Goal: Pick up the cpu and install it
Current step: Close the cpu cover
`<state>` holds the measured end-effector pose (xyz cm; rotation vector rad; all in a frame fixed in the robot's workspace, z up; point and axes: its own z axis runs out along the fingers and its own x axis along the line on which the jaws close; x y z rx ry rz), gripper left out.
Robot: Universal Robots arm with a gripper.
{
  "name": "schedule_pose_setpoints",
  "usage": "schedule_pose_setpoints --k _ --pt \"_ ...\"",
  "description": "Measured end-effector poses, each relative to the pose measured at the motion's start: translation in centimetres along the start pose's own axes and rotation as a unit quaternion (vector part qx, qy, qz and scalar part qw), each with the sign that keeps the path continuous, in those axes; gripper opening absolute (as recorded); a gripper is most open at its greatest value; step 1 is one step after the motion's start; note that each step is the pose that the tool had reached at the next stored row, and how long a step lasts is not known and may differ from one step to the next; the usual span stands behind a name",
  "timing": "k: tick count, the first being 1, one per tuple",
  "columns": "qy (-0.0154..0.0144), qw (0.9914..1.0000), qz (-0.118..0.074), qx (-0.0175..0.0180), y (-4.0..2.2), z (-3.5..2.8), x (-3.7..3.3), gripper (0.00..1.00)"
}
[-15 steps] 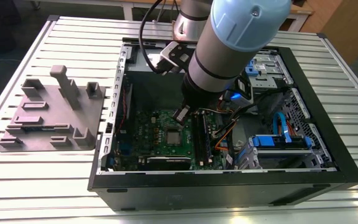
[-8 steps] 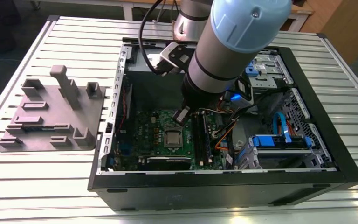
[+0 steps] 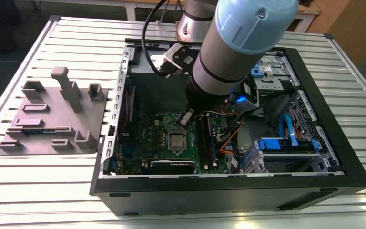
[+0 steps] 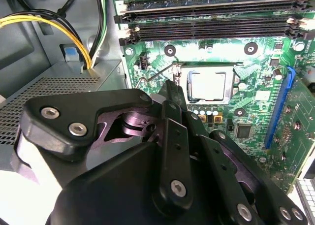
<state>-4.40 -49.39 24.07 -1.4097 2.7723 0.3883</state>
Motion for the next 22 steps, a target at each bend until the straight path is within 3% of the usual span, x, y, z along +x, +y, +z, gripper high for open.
schedule_pose_setpoints --k 6,7,9,11,15,16,17,18,22 --pt "0.0012 1.00000 0.000 0.0009 0.00 0.00 0.02 0.11" --pt "0.0045 0.99998 0.000 0.0038 0.03 0.00 0.04 0.11" --pt "0.0145 0.99980 0.002 0.0134 0.15 0.02 0.13 0.11" --pt "0.0206 0.99961 0.002 0.0189 0.42 0.07 0.33 0.11" --pt "0.0426 0.99848 0.002 0.0349 0.77 0.10 0.59 0.11" --pt "0.0452 0.99825 0.002 0.0380 0.89 0.12 0.68 0.11" --pt "0.0454 0.99814 0.002 0.0406 1.07 0.14 0.82 0.11" --pt "0.0435 0.99810 0.001 0.0435 1.26 0.15 0.97 0.11" --pt "0.0318 0.99779 -0.002 0.0582 1.98 0.26 1.50 0.11"
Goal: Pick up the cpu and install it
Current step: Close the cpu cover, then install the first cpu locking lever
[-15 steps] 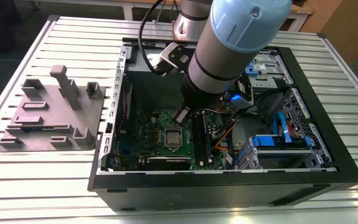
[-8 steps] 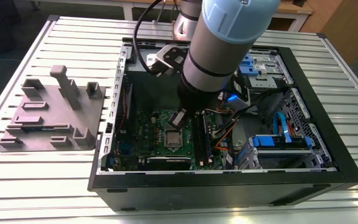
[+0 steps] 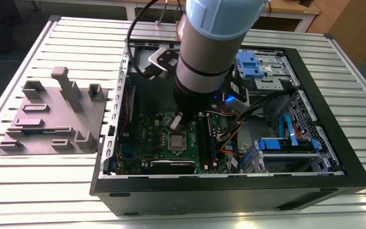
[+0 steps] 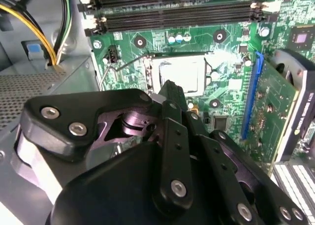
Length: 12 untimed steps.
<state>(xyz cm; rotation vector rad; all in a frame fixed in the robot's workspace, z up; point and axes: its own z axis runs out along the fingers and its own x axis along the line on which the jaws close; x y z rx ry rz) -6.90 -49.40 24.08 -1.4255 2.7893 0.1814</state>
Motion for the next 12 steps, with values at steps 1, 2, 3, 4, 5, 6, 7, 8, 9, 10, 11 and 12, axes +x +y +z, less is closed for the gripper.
schedule_pose_setpoints --k 1,2,3,4,5,6,7,8,9,10,11,12 --pt "-0.0030 0.99999 -0.001 0.0037 0.16 0.01 0.13 0.11" --pt "-0.0052 0.99996 -0.001 0.0068 0.32 0.02 0.27 0.11" --pt "-0.0067 0.99994 -0.001 0.0090 0.47 0.03 0.43 0.11" --pt "-0.0074 0.99992 -0.001 0.0100 0.57 0.03 0.60 0.11" --pt "-0.0076 0.99992 -0.001 0.0103 0.57 0.03 0.73 0.11" --pt "-0.0076 0.99992 -0.002 0.0103 0.55 0.02 0.84 0.11" --pt "-0.0076 0.99992 -0.002 0.0104 0.52 0.01 0.94 0.11" --pt "-0.0077 0.99992 -0.002 0.0104 0.48 0.02 1.02 0.11" --pt "-0.0076 0.99992 -0.002 0.0104 0.47 0.01 1.06 0.11" --pt "-0.0076 0.99992 -0.002 0.0104 0.47 0.00 1.07 0.11" --pt "-0.0076 0.99992 -0.002 0.0104 0.45 0.00 1.10 0.11" --pt "-0.0076 0.99992 -0.002 0.0104 0.44 0.00 1.12 0.11"
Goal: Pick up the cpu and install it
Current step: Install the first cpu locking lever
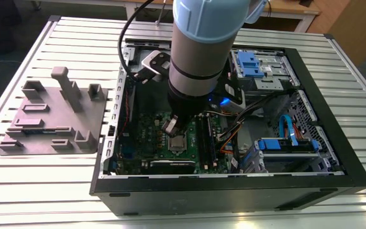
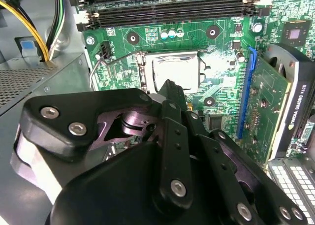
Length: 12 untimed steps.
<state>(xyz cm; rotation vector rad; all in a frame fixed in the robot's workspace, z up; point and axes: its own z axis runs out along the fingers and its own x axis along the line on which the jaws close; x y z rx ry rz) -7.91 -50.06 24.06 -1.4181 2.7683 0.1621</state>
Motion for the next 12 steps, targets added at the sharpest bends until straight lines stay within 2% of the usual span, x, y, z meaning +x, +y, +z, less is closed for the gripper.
schedule_pose_setpoints --k 12 --pt "-0.0001 1.00000 0.000 0.0000 -0.16 0.00 -0.08 0.11"
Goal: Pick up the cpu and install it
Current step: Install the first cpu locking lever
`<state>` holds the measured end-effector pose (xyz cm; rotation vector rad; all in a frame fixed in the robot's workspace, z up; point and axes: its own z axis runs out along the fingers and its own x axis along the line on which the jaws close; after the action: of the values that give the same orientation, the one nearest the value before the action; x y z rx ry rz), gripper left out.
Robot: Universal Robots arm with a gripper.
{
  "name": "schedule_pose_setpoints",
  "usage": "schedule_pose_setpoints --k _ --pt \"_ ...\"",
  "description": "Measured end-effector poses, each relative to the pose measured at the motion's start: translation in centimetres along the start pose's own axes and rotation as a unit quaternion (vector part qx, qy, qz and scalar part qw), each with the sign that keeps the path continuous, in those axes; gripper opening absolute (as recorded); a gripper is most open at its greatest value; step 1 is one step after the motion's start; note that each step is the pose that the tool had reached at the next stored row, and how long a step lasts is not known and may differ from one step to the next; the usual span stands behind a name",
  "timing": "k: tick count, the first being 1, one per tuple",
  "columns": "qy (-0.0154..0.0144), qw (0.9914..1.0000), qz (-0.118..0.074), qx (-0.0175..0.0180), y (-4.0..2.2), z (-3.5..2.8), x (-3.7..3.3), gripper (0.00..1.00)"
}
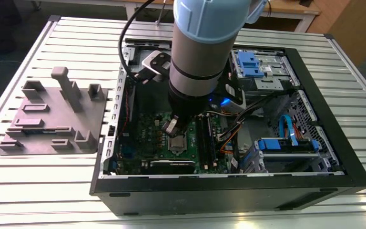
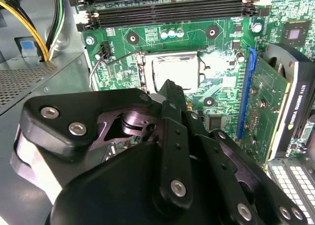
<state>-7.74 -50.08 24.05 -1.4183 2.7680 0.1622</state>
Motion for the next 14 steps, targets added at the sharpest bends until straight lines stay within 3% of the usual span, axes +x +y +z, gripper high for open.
schedule_pose_setpoints --k 5,6,10,11,14 --pt "-0.0014 1.00000 0.000 -0.0011 -1.52 -0.01 -1.31 0.11" --pt "-0.0047 0.99998 0.000 -0.0034 -1.73 -0.02 -1.49 0.11" --pt "-0.0339 0.99912 -0.001 -0.0245 -2.01 -0.02 -1.71 0.11" --pt "-0.0389 0.99885 -0.001 -0.0281 -2.05 -0.02 -1.78 0.11" --pt "-0.0398 0.99879 -0.001 -0.0288 -2.16 0.01 -2.34 0.11"
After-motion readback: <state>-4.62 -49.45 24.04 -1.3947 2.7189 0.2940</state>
